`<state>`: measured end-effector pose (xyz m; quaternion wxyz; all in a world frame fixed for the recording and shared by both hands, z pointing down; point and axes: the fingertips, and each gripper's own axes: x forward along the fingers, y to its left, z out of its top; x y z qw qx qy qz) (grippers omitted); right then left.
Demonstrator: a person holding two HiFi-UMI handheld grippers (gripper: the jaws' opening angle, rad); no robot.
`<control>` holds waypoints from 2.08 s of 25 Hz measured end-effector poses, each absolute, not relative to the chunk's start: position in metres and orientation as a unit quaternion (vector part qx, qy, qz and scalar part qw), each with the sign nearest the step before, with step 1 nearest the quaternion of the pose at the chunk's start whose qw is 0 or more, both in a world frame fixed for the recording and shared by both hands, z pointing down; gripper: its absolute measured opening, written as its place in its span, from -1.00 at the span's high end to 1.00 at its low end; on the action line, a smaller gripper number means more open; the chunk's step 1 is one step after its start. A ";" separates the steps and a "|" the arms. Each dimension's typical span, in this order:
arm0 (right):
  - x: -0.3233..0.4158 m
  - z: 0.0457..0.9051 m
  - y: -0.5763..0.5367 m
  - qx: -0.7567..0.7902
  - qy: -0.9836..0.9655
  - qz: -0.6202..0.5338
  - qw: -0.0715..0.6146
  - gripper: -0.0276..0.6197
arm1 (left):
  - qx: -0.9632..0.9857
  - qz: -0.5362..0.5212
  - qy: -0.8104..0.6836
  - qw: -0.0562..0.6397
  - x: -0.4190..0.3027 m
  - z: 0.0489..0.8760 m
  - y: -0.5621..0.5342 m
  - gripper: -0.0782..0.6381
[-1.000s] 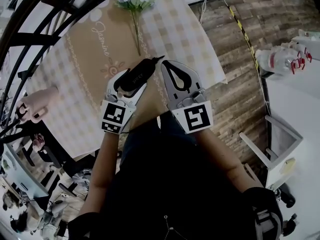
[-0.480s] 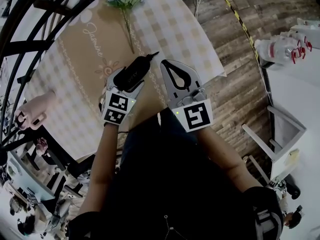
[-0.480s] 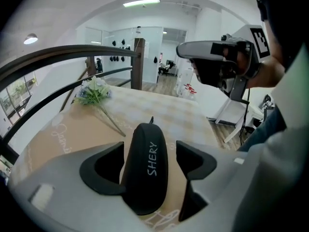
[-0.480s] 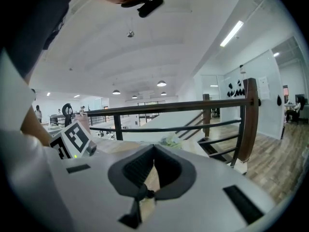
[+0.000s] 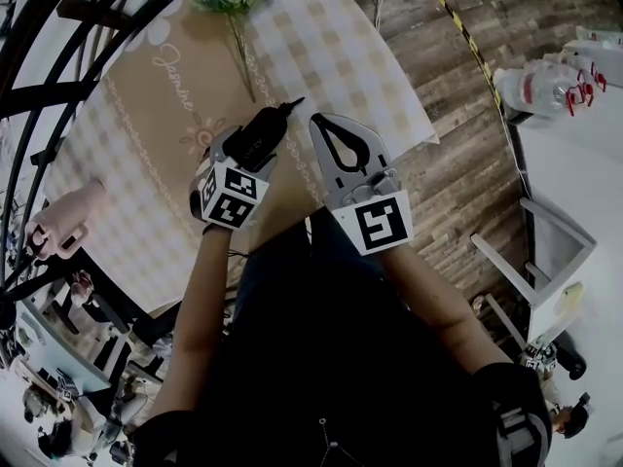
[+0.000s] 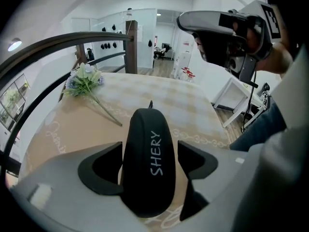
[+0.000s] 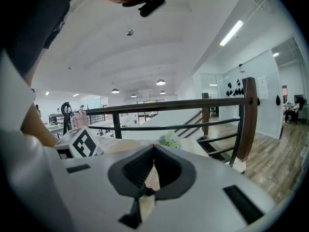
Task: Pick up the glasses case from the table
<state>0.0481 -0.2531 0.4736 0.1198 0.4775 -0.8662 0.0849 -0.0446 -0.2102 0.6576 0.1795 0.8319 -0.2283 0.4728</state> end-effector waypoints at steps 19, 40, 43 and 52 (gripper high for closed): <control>0.051 0.480 -0.239 0.471 -0.867 0.090 0.132 0.88 | 0.787 0.548 -0.203 0.198 -0.051 0.682 -0.208 -0.23; 0.050 0.459 -0.225 0.466 -0.874 0.071 0.117 0.88 | 0.805 0.519 -0.254 0.135 -0.054 0.631 -0.203 -0.20; 0.049 0.454 -0.226 0.467 -0.875 0.064 0.114 0.88 | 0.812 0.507 -0.264 0.121 -0.053 0.614 -0.204 -0.20; 0.045 0.434 -0.229 0.464 -0.879 0.035 0.107 0.88 | 0.828 0.473 -0.290 0.077 -0.048 0.558 -0.211 -0.20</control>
